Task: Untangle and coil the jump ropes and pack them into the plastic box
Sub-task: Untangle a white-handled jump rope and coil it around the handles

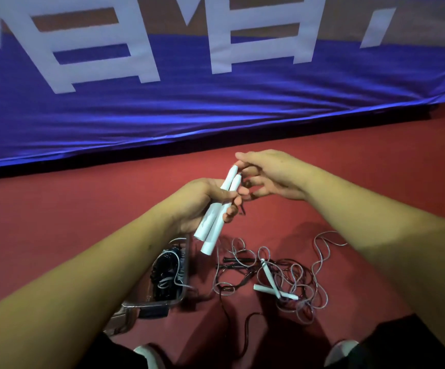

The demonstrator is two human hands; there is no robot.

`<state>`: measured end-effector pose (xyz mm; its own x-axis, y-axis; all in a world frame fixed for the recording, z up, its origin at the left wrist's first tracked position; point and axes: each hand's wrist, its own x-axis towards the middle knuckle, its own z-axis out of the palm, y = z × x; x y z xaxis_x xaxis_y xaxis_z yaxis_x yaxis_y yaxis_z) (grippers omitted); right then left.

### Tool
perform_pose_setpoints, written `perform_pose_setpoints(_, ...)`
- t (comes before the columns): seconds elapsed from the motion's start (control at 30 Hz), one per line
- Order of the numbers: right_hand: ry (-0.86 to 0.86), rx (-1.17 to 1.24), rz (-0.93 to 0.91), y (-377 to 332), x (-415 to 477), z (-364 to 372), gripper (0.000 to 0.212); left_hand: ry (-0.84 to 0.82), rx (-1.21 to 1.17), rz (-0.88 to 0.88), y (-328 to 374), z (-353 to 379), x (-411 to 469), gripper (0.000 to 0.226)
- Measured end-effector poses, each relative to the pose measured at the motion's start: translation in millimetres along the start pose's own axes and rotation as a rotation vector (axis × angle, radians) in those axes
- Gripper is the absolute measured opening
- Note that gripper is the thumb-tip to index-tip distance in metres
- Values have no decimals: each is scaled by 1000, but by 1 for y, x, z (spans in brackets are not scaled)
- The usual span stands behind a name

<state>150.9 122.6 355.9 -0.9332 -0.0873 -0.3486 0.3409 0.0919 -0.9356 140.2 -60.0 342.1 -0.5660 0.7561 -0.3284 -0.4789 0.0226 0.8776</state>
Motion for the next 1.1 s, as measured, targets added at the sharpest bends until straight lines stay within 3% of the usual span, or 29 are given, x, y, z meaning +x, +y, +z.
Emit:
perform_pose_setpoints(0.13,-47,-250,-214,4,0,-4,20,-24,-33,-4,5,-8,-3,33)
perform_pose_setpoints(0.2,-88,-293,-269,4,-1,-7,24,-45,-35,-29,7,-12,-7,40)
perform_pose_setpoints(0.33,-34,-459,-343,0,2,-9,11,-72,-41,-40,11,-15,-13,47)
perform_pose_setpoints(0.4,-33,-413,-357,0,3,-7,12,-84,-51,-25,12,-13,-15,47)
perform_pose_setpoints(0.5,-74,-73,-334,-4,-1,-3,14,-108,-1,-48,13,-10,-21,48)
perform_pose_setpoints(0.6,-23,26,-355,-9,-2,-8,16,-122,78,-115,14,-10,-29,40)
perform_pose_setpoints(0.73,67,18,-370,-6,2,-14,16,-197,-41,-218,13,-17,-30,36)
perform_pose_setpoints(0.97,158,-119,-426,-1,10,-14,22,-102,-122,-202,12,-13,-25,47)
perform_pose_setpoints(1.1,195,-198,-473,-5,10,-10,24,-62,-70,-200,15,-8,-25,28)
